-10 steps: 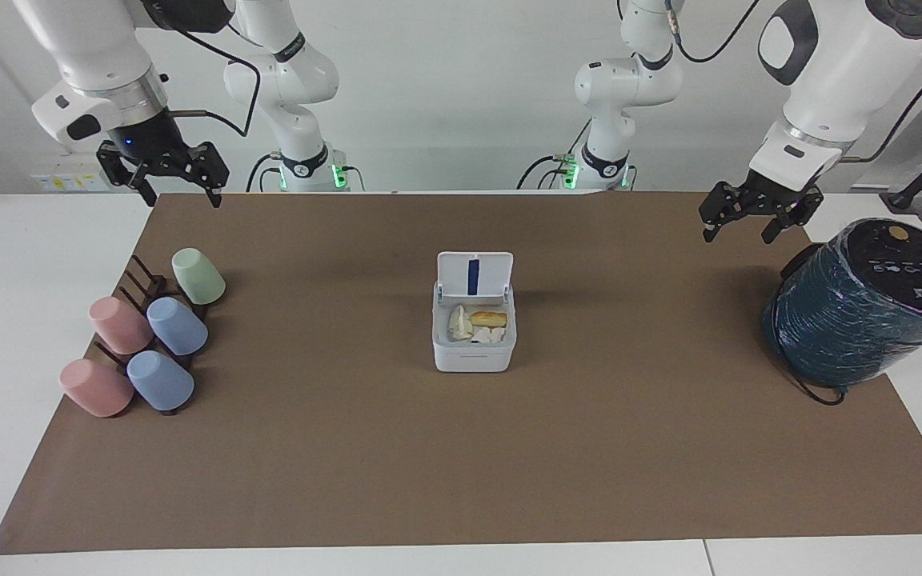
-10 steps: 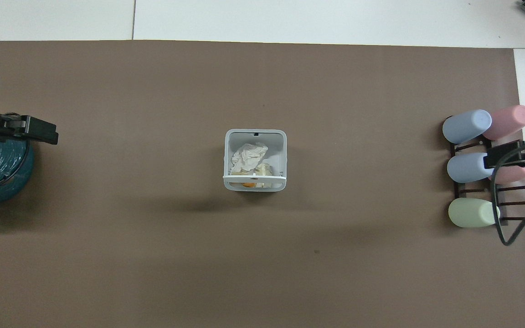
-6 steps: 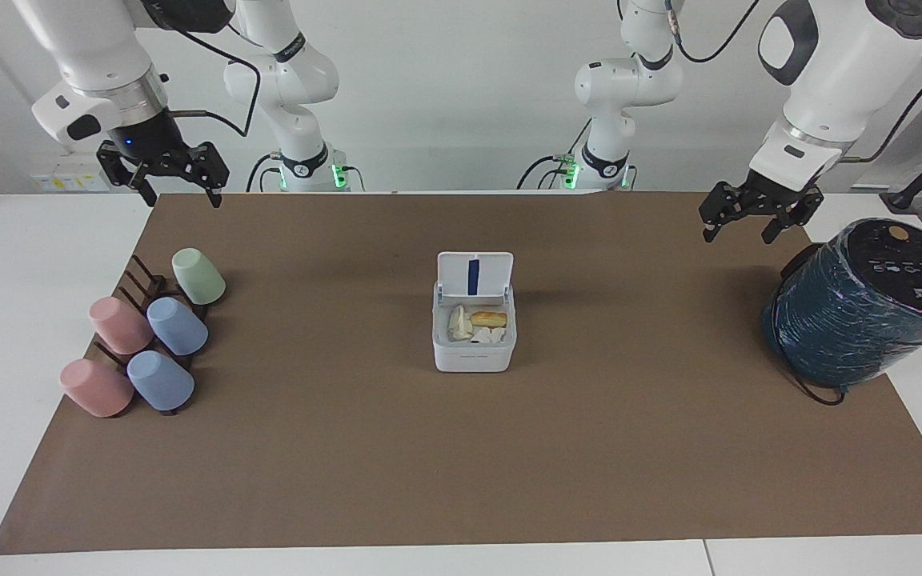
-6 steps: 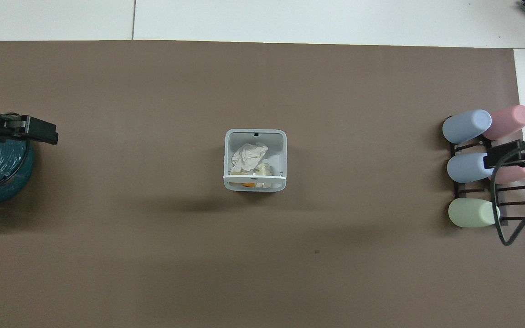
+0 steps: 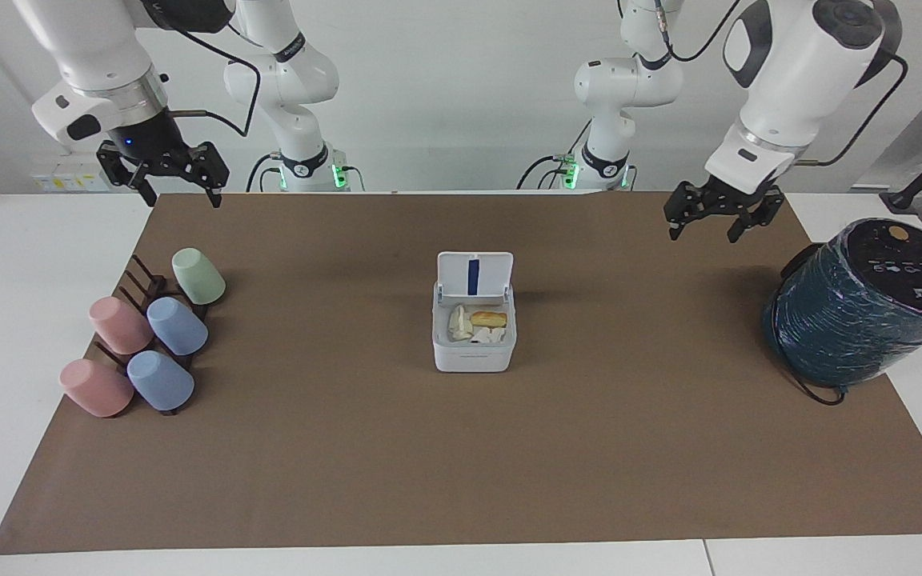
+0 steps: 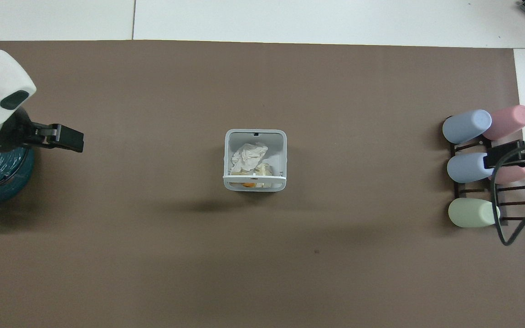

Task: Close trash can lid
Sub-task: 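Move the left gripper toward the open white trash can lid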

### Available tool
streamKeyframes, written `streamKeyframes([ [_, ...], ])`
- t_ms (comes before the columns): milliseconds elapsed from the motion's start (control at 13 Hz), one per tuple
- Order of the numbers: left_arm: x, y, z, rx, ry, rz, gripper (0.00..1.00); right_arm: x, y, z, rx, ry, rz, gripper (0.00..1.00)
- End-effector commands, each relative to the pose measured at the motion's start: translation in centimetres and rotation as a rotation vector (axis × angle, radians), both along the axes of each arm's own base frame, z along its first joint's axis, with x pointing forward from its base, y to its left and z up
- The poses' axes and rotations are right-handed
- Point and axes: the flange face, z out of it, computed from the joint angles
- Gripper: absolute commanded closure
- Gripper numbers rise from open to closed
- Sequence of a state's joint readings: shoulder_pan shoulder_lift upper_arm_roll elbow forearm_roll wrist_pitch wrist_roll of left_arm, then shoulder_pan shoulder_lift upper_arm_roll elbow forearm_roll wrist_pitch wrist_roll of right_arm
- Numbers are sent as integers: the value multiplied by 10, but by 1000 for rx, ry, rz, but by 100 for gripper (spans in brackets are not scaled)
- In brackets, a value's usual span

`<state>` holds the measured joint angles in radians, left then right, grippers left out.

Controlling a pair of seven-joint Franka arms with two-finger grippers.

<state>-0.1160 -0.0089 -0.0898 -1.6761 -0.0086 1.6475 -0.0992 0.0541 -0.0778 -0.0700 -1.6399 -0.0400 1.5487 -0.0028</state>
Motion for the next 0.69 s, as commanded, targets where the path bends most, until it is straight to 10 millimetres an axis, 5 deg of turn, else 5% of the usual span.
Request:
streamKeyframes([
  [0,-37,-43,-10,21,16,5,44,-5,1,1,22,-6,-13,0],
  [154,-63,-78,-25,-3,44,-1,74,-5,1,1,22,-6,-13,0],
  [385,-103,-136,-46,-43,53,38,75,-5,1,1,22,-6,-13,0],
  [615,-121,-181,-56,-116,20,82,75,-5,1,1,22,-6,-13,0],
])
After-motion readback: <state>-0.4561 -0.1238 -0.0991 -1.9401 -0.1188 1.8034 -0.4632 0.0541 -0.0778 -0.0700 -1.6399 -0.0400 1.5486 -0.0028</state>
